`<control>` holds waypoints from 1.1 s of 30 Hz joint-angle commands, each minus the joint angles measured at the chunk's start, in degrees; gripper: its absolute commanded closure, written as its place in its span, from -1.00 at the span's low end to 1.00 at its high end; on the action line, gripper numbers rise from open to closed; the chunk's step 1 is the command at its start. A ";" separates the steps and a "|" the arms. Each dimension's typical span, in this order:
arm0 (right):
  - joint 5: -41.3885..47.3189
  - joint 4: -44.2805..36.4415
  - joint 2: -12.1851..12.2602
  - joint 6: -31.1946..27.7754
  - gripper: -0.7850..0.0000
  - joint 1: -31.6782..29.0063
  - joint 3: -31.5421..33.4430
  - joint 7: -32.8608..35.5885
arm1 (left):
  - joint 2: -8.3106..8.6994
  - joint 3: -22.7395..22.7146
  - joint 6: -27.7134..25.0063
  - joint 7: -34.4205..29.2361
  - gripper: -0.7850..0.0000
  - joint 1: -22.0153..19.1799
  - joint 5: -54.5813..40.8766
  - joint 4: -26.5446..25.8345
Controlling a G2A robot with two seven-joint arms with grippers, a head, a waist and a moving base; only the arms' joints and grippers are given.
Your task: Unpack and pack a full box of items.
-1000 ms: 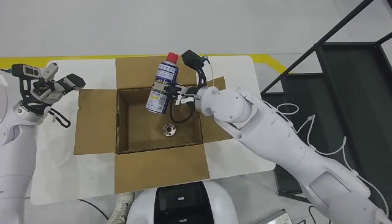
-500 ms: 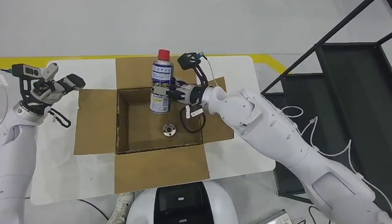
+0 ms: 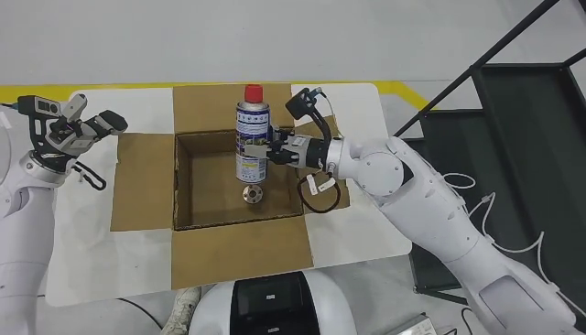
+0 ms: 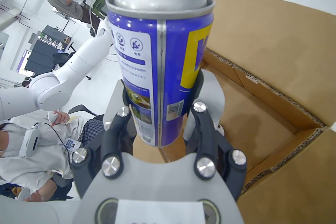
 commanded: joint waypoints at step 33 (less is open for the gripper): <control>-1.94 -3.24 5.61 -43.39 1.00 -24.28 27.54 -10.75 | 0.00 0.00 0.00 0.00 -1.00 0.00 0.00 0.00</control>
